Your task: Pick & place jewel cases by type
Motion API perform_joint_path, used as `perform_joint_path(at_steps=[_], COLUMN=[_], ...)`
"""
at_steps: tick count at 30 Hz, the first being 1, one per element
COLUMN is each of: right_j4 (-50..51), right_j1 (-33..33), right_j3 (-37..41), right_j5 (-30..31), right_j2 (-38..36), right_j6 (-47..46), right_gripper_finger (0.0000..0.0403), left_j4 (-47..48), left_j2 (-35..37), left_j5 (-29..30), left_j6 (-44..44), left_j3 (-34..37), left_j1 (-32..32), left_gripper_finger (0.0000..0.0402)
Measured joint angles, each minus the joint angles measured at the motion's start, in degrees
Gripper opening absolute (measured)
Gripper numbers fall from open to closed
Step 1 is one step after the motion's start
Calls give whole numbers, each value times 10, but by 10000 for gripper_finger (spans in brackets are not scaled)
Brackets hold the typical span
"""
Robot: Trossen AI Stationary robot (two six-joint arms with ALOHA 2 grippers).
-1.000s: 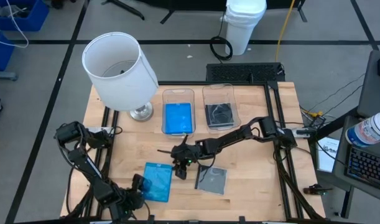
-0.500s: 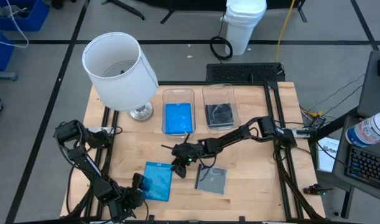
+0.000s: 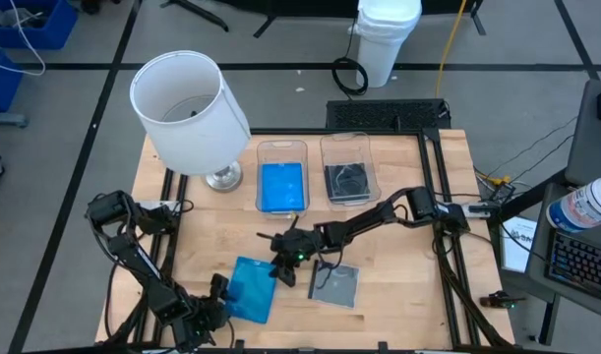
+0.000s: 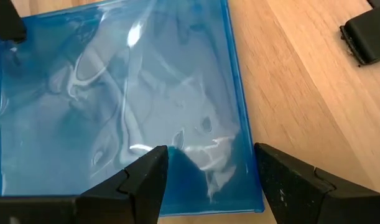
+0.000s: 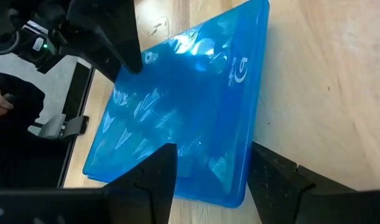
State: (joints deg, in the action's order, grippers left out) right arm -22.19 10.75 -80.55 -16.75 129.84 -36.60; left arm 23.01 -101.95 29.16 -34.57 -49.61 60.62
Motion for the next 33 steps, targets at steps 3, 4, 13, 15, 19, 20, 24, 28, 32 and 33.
perform_joint_path(at_steps=[3,4,13,15,19,20,24,28,32,33], right_j4=[-6,-12,-42,-40,-39,-46,-46,-29,3,19], right_j1=[5,6,7,5,0,-1,-5,-5,-1,2], right_j3=[0,1,2,3,3,2,0,0,0,0], right_j5=[4,4,-2,-3,-5,-8,-11,-7,0,1], right_j2=[0,1,0,-5,-17,-20,-42,-78,-123,-137], right_j6=[4,5,0,1,4,7,22,49,75,81], right_gripper_finger=[168,168,108,92,71,68,64,57,40,34], left_j4=[-3,-3,-6,-4,0,-1,6,28,31,31], left_j2=[0,0,-2,-2,-2,-1,0,0,1,1], left_j5=[6,8,35,38,54,57,66,63,58,60], left_j6=[4,4,5,5,-2,-4,-2,0,-21,-29], left_j3=[0,0,0,1,-1,-3,-16,-36,-40,-40], left_j1=[0,0,3,6,20,24,38,54,72,76], left_gripper_finger=[241,241,241,241,241,241,241,241,241,241])
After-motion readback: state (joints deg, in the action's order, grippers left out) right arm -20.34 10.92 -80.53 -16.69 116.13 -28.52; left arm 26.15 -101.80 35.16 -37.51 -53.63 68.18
